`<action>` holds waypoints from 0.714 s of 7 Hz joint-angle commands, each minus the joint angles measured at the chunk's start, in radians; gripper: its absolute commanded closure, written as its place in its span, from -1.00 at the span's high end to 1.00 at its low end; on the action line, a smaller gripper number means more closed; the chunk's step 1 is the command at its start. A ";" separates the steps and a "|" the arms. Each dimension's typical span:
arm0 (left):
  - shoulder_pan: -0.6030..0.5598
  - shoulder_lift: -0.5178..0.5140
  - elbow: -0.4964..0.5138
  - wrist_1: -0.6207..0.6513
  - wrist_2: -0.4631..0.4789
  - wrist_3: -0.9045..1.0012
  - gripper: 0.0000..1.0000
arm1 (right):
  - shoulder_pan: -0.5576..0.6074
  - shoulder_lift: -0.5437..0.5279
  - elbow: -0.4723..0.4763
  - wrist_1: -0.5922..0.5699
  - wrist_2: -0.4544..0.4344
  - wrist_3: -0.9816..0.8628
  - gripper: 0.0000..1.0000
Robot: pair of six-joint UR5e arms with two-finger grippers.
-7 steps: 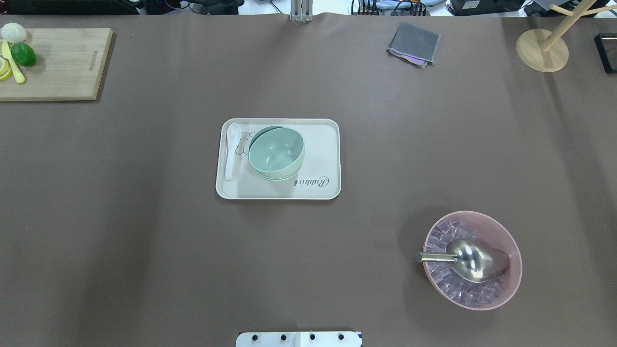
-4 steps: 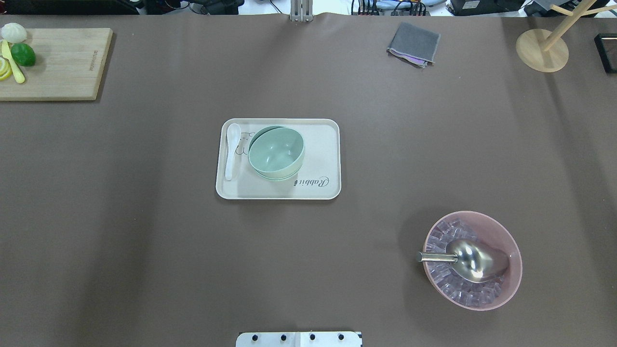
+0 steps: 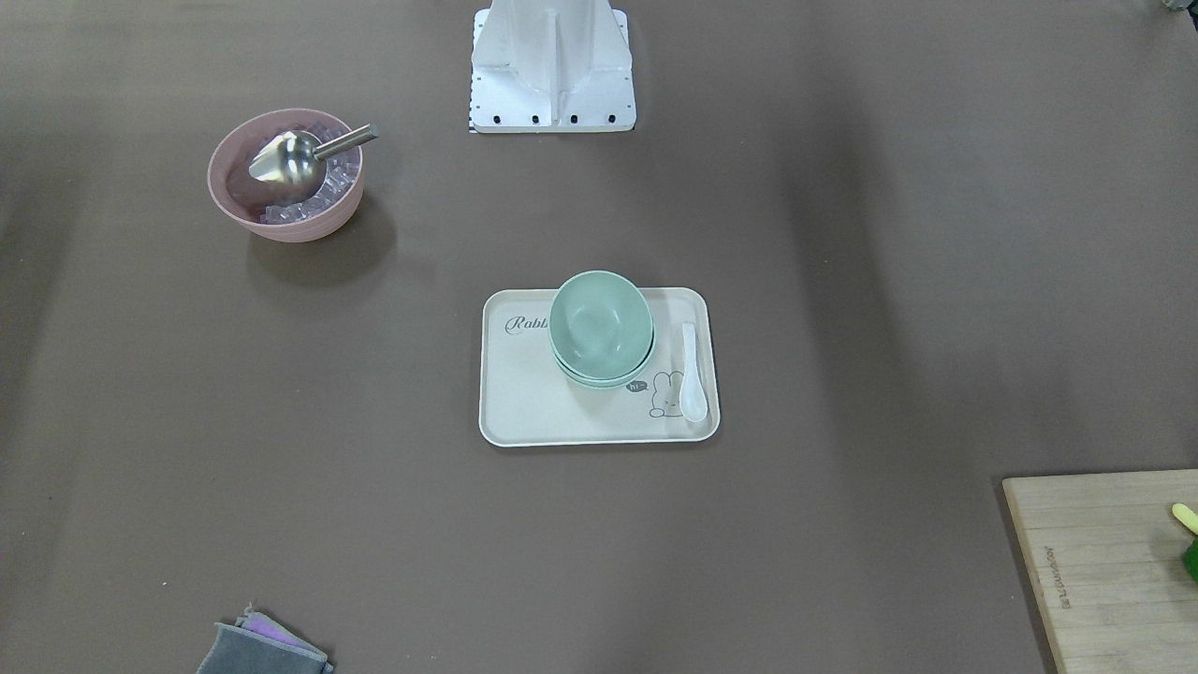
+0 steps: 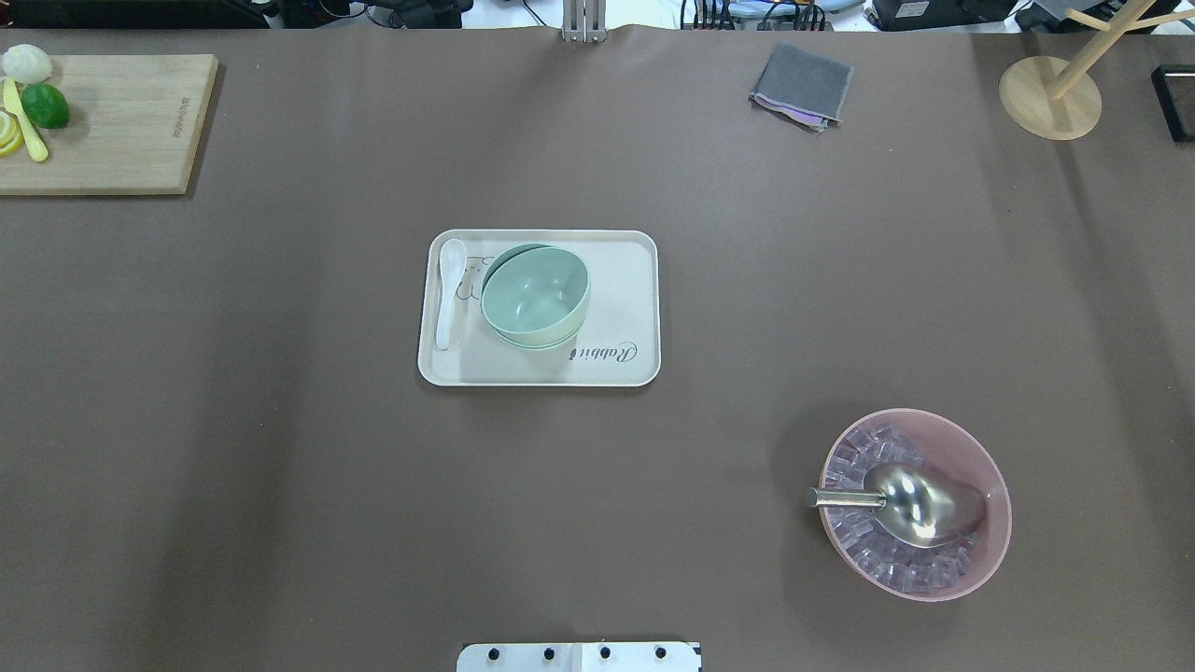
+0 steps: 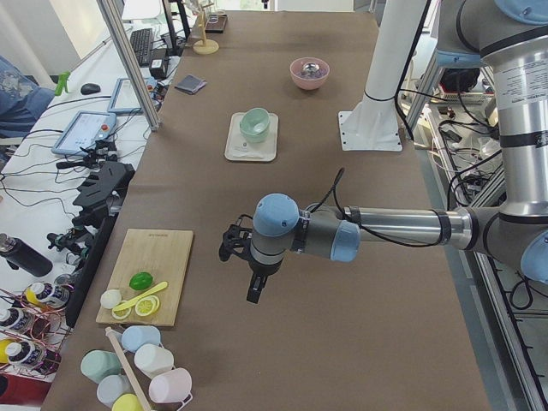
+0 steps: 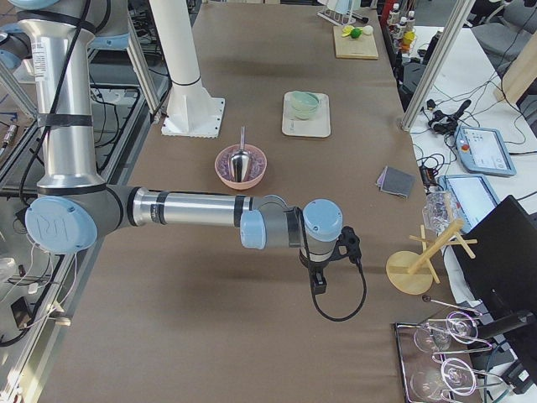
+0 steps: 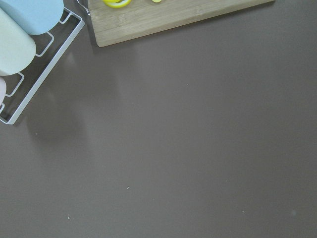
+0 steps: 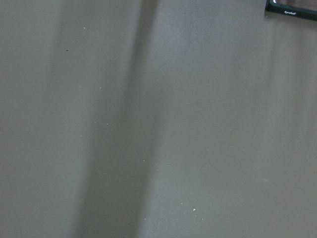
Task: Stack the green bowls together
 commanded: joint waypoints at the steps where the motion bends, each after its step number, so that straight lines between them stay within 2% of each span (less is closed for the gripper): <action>1: -0.001 -0.004 -0.002 -0.007 0.006 0.002 0.97 | -0.001 -0.004 -0.002 0.000 0.001 0.001 1.00; 5: -0.003 0.003 -0.017 -0.012 -0.005 0.011 0.97 | -0.004 -0.004 -0.007 0.000 0.001 0.001 1.00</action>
